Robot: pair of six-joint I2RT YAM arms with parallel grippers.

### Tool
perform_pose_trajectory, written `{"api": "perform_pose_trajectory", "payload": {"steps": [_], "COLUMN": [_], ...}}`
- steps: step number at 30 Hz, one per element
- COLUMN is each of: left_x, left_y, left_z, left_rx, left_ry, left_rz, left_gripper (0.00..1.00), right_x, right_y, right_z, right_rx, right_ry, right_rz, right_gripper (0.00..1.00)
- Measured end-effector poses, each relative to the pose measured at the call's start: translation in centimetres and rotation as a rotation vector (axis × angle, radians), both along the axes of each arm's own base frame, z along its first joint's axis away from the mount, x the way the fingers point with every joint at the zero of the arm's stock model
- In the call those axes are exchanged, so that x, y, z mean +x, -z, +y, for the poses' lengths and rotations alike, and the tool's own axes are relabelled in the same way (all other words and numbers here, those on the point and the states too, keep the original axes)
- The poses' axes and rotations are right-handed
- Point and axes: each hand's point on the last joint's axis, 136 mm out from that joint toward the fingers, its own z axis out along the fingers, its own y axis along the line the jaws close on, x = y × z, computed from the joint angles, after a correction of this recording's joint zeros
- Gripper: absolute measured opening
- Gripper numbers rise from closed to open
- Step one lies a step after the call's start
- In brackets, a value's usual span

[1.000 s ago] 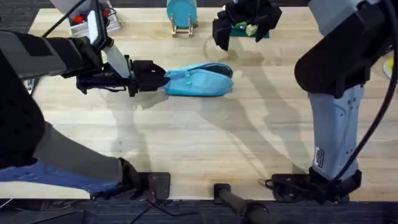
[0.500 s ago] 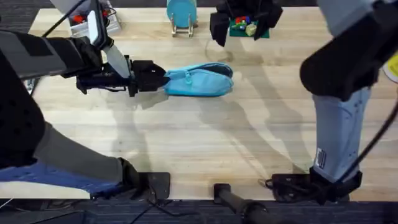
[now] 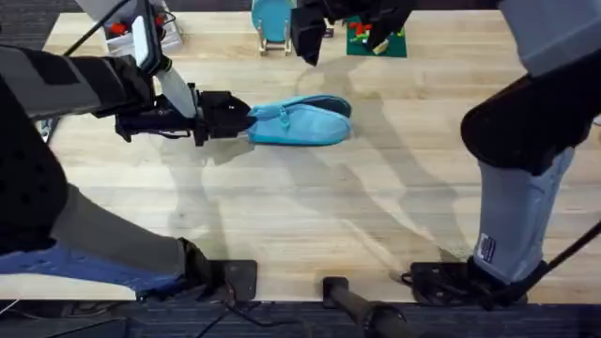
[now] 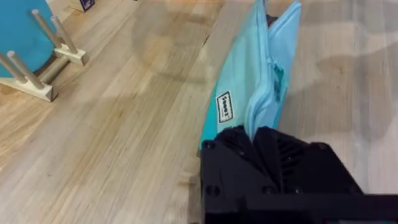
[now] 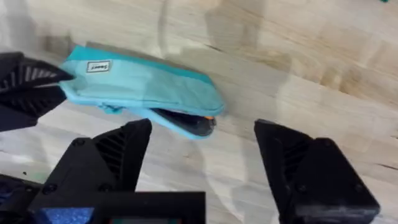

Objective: Unzip the bag, pick up the pens from the table one at a time and place them inside, then zip the bag closed.

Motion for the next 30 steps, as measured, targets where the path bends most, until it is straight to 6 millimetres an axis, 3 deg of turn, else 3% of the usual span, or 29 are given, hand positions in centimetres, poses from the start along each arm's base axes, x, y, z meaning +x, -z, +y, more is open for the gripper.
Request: {"api": "perform_pose_trajectory", "payload": {"steps": [5, 10, 17, 30], "left_x": [0.0, 0.0, 0.0, 0.0], "left_y": [0.0, 0.0, 0.0, 0.0], "left_z": [0.0, 0.0, 0.0, 0.0], "left_rx": [0.0, 0.0, 0.003, 0.003], "left_ry": [0.0, 0.0, 0.0, 0.0], "left_rz": [0.0, 0.0, 0.001, 0.001], "left_gripper": [0.042, 0.042, 0.042, 0.042], "right_x": [-0.6, -2.8, -5.7, -10.2], "right_y": [-0.5, -1.3, -0.3, 1.5], "right_z": [0.5, -0.9, -2.6, 0.4], "right_rx": [0.006, -0.008, -0.047, -0.11], "right_ry": [-0.019, -0.017, 0.054, -0.028], "right_rz": [-0.006, 0.019, 0.097, 0.154], "right_gripper": [0.997, 0.996, 0.996, 0.996]}}
